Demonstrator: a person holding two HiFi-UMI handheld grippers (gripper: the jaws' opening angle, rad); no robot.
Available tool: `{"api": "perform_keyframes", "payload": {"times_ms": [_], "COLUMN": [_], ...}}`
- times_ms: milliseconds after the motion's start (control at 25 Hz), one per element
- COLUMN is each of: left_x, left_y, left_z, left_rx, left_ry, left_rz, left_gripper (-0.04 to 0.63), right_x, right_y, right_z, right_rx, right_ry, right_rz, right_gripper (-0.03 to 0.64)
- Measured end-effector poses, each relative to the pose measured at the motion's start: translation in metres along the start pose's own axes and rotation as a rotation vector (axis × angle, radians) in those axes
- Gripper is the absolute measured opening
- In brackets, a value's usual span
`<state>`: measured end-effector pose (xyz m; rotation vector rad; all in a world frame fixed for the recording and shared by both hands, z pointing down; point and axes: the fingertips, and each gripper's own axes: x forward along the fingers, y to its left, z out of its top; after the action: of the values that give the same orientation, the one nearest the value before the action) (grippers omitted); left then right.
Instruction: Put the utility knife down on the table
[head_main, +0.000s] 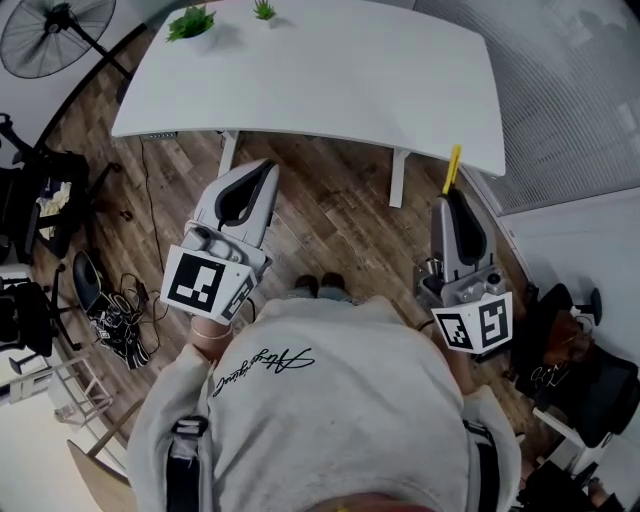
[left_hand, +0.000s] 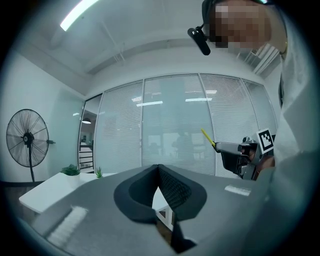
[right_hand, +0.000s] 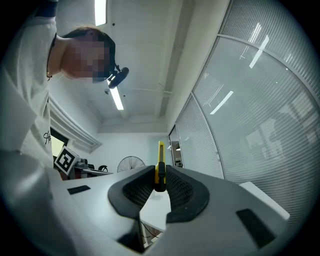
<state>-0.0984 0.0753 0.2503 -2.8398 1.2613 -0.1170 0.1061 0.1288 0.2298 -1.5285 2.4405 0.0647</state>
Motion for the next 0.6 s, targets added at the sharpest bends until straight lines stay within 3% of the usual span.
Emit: {"api": "perform_keyframes", "payload": {"times_ms": [600], "left_x": [0.013], "left_y": [-0.003], "left_z": [-0.008], "left_rx": [-0.003], "left_ry": [0.008], "left_rz": [0.041], "left_gripper": [-0.015], "right_x": [0.001], "right_y": [-0.018], "right_z": [-0.007], "right_rx": [0.013], "right_ry": [0.008], "right_rz": [0.031], "right_gripper": [0.066]}}
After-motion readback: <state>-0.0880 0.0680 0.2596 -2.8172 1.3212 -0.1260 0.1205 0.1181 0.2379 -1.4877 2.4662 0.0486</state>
